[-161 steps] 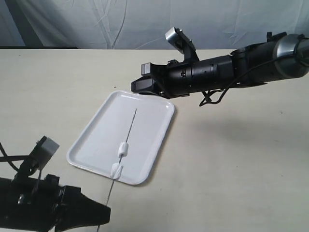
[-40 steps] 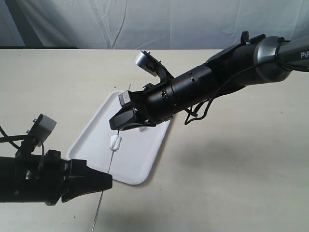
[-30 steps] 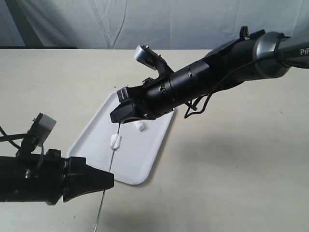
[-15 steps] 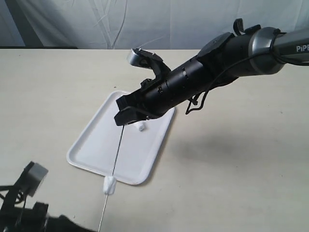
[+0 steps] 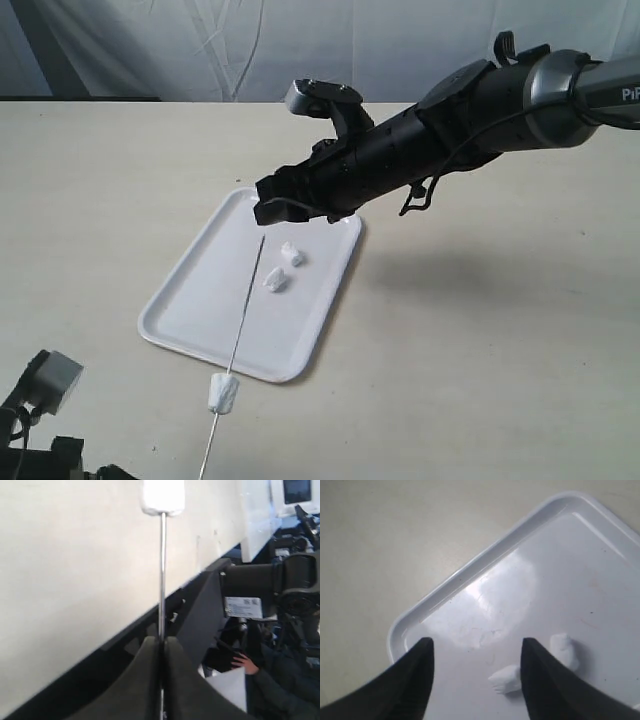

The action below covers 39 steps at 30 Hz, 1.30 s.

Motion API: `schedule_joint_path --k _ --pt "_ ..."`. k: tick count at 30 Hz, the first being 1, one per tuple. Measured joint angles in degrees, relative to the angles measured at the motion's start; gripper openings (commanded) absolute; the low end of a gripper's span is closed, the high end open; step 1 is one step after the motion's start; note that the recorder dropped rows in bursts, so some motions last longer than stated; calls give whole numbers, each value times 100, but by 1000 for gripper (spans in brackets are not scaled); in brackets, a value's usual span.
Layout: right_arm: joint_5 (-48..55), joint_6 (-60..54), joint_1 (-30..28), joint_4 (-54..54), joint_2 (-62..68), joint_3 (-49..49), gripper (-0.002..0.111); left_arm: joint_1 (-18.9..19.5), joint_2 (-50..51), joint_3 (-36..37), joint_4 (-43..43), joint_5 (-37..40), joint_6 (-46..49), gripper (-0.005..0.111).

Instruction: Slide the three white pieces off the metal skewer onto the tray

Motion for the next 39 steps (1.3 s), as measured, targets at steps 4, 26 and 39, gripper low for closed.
schedule_joint_path --k 4,26,39 --pt "177 114 0 0 0 0 49 0 -20 -23 0 -571 -77 0" --pt "1852 585 92 373 0 0 49 0 -32 -998 -10 -1874 -507 0" --pt "1927 608 540 441 0 0 49 0 -32 -998 -10 -1445 -656 0"
